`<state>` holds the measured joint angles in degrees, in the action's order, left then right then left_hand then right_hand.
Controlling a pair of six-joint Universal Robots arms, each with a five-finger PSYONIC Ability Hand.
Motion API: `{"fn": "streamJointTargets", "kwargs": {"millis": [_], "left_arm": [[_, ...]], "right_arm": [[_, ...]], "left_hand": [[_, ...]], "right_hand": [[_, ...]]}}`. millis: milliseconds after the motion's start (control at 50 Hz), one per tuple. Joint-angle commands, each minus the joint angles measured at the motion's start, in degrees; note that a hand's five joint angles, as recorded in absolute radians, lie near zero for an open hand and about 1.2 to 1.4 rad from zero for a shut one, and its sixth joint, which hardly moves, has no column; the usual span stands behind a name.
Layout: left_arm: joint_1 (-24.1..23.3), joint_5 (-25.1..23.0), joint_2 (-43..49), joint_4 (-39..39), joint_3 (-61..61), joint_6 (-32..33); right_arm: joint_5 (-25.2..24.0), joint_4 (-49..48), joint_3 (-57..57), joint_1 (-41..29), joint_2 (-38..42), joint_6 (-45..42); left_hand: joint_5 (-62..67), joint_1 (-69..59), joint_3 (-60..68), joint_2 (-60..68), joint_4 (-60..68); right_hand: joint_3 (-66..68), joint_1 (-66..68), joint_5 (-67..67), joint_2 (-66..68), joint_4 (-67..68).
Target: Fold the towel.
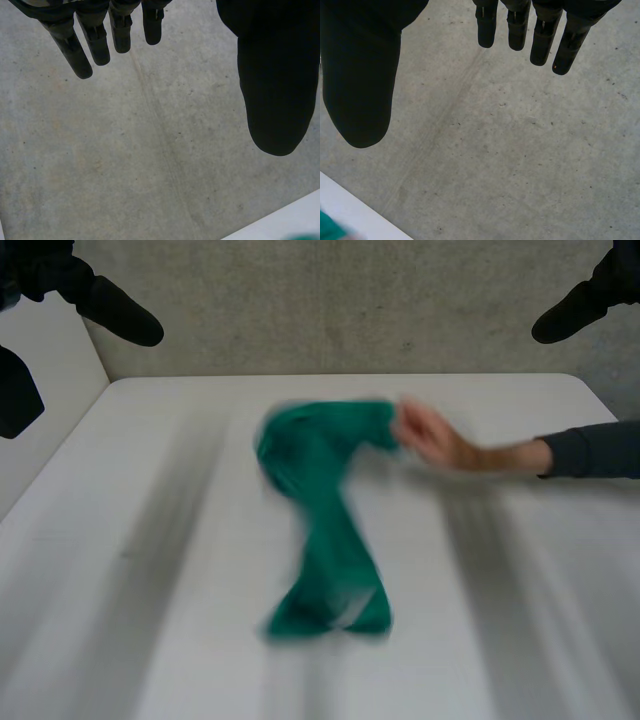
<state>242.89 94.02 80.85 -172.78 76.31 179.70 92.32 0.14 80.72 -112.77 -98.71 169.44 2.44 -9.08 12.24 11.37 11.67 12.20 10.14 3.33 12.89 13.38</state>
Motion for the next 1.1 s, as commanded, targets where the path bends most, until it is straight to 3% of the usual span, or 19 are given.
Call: {"fn": "streamJointTargets", "kwargs": {"millis": [20, 280, 820, 900, 980, 1100], "left_arm": [[0.0, -0.1, 1.4, -0.4, 0.8, 0.0], [0.2, 0.1, 8.8, -2.6, 1.1, 0.1], [0.5, 0.1, 16.5, -5.9, 1.8, 0.5], [0.2, -0.1, 21.1, -6.6, 1.9, 1.3], [0.3, 0.0, 26.5, -6.7, 1.1, 5.9], [-0.5, 0.3, 28.1, -8.3, 1.5, 9.9]], "right_arm": [[0.0, -0.6, 0.1, 0.0, 1.2, 0.0], [-0.4, -0.6, -0.5, 0.7, 7.4, -0.1], [-7.3, -1.4, -0.4, 0.9, 12.8, -1.9], [-11.4, -0.3, -0.6, -0.2, 18.5, -8.6], [-11.8, 2.6, -1.3, -2.3, 23.8, -10.8], [-11.9, 5.9, -4.2, -5.8, 31.3, -4.8]], "left_hand": [[-2.4, -0.9, -2.2, -1.4, -1.7], [-2.4, -0.9, -2.2, -1.4, -1.7], [-2.4, -0.9, -2.2, -1.4, -1.7], [-1.7, -1.6, -1.5, -0.7, -1.0], [-1.6, -1.8, -1.4, -0.5, -0.8], [-1.6, -1.8, -1.4, -0.5, -0.8]], "right_hand": [[-2.2, -0.1, -3.3, -2.9, -3.4], [-2.2, -0.1, -3.3, -2.9, -3.4], [-2.2, -0.1, -3.3, -2.9, -3.4], [-2.2, -0.1, -3.3, -2.9, -3.4], [-2.2, -0.1, -3.3, -2.9, -3.4], [-2.2, -0.1, -3.3, -2.9, -3.4]]}}
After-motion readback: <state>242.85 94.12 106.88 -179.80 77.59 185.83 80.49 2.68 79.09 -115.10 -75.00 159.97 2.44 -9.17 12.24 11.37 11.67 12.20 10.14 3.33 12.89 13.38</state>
